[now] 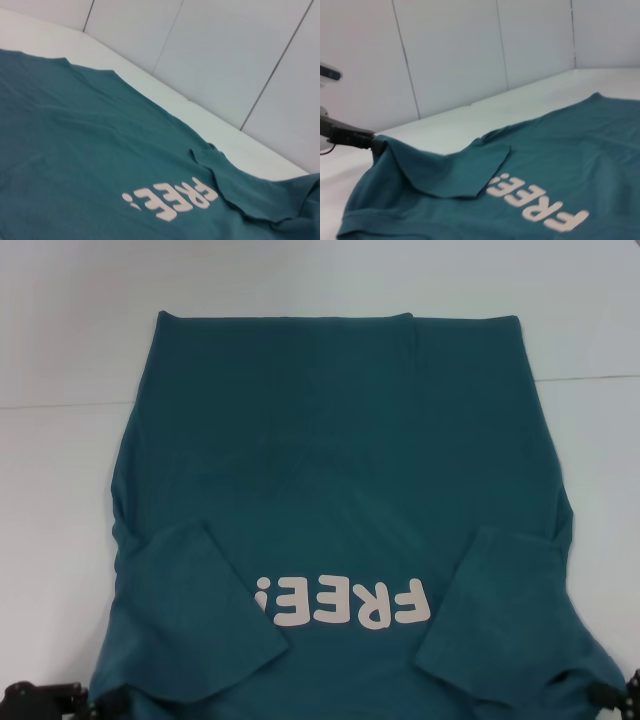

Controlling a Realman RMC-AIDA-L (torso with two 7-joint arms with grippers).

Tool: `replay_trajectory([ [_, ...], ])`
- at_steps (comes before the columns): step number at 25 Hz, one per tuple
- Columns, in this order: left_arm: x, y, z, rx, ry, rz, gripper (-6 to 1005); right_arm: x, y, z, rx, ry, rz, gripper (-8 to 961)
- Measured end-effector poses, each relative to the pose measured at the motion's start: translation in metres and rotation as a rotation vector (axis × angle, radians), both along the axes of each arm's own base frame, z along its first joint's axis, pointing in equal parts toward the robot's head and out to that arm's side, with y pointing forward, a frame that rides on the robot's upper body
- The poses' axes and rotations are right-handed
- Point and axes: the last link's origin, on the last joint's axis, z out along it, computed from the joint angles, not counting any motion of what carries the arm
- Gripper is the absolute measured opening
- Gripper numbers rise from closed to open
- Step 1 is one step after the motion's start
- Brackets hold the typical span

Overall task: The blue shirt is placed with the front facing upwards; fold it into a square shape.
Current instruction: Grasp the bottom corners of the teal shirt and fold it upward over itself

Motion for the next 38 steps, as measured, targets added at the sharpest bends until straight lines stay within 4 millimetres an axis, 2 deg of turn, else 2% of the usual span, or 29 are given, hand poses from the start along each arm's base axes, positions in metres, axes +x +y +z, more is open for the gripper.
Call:
replay_trajectory([
  [15,0.006,0.032,-0.003,0.111,-0.029,0.029,50,-0.004,0.027,0.009,0.120,0.022,-0.017,48],
  [22,0.009,0.039,-0.006,0.111,-0.025,0.021,50,-0.003,0.031,0.009,0.136,0.021,-0.028,47],
  [31,0.009,0.048,-0.001,0.171,-0.021,0.016,51,-0.005,0.038,0.011,0.166,0.039,-0.025,48],
  [38,0.010,0.062,0.006,0.275,-0.036,0.039,51,-0.009,0.057,0.009,0.212,0.048,-0.040,49],
])
